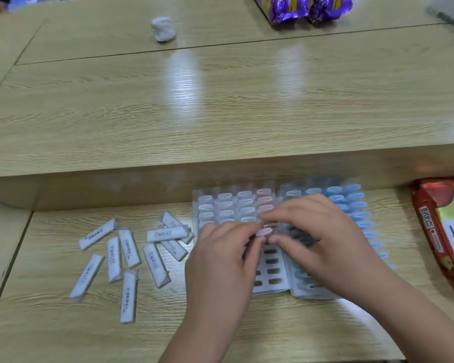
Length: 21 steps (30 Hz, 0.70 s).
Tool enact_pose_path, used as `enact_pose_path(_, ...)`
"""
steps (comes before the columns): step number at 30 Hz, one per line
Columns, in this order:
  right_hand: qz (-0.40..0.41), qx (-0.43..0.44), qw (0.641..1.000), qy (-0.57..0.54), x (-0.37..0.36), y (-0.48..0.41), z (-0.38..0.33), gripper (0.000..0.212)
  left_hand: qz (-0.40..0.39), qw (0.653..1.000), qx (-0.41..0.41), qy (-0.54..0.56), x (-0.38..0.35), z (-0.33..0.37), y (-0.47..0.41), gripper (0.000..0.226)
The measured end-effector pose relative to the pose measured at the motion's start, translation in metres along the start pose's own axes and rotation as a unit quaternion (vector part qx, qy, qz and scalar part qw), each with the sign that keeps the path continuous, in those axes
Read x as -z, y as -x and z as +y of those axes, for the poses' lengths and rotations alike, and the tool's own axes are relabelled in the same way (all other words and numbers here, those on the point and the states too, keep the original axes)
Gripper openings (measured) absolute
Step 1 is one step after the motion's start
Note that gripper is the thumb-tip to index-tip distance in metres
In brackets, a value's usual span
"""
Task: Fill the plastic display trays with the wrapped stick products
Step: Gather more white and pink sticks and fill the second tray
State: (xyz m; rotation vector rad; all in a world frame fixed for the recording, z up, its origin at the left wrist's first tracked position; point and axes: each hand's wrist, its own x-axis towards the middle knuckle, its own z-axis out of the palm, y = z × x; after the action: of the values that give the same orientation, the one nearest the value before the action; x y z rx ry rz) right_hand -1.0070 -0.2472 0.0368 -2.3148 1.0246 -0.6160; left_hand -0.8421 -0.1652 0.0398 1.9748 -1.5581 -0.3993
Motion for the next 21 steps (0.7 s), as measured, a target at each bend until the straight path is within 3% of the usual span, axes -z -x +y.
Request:
enact_pose_path(8,0.027,0.020,0.999,-0.001,-0.001,0.003,0.006,0.017,-0.003,1.000,-0.011,-0.001,-0.002,-0.007,0.002,0.023)
enact_pose_path(15,0.069,0.042,0.995,0.064,0.002,0.004,0.009,0.011,0.015,0.997,0.070,0.014,0.000,-0.028,0.013,0.045)
enact_pose_path(21,0.054,0.102,0.982,0.152,0.004,0.008,0.008,0.019,-0.001,0.995,0.071,0.066,-0.004,-0.034,0.016,0.046)
